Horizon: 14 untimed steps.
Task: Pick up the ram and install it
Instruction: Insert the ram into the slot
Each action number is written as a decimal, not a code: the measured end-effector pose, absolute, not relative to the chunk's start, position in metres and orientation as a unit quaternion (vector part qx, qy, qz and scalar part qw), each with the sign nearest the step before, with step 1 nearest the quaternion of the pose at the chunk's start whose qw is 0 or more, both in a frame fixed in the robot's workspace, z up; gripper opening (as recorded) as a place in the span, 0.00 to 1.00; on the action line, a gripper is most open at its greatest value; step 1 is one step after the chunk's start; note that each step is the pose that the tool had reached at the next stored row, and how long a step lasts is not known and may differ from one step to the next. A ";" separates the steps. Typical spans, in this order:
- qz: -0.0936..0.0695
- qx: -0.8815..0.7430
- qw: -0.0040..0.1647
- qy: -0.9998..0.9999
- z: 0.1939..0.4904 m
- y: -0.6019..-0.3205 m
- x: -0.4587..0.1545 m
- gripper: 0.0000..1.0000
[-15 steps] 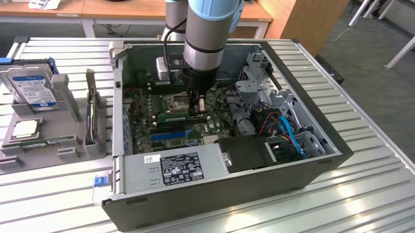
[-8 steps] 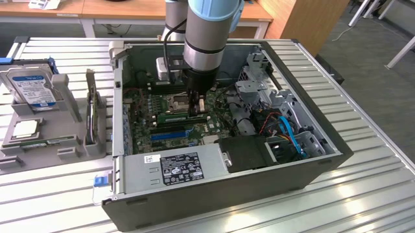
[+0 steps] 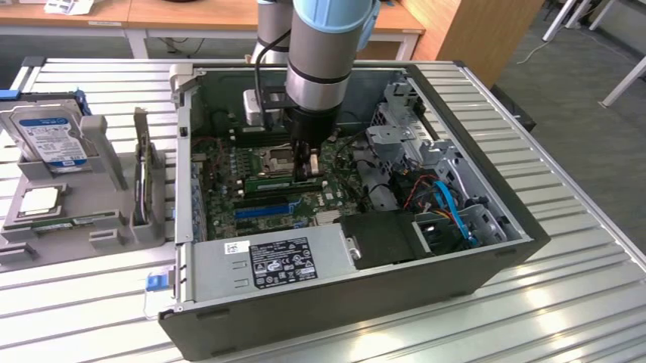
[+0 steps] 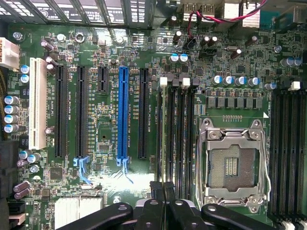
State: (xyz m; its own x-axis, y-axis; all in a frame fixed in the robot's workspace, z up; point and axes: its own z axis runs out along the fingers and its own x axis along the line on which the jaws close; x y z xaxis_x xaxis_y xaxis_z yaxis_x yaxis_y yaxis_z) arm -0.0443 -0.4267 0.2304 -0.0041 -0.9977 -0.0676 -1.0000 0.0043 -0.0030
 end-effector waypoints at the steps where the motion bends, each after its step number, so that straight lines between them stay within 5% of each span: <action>1: 0.023 -0.705 0.025 0.708 0.230 -0.427 -0.044 0.11; 14: 0.023 -0.705 0.025 0.708 0.228 -0.427 -0.044 0.11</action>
State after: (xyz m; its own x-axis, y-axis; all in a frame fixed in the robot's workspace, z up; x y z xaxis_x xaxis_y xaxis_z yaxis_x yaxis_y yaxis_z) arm -0.0444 -0.4267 0.2283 -0.0041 -0.9977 -0.0675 -1.0000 0.0043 -0.0029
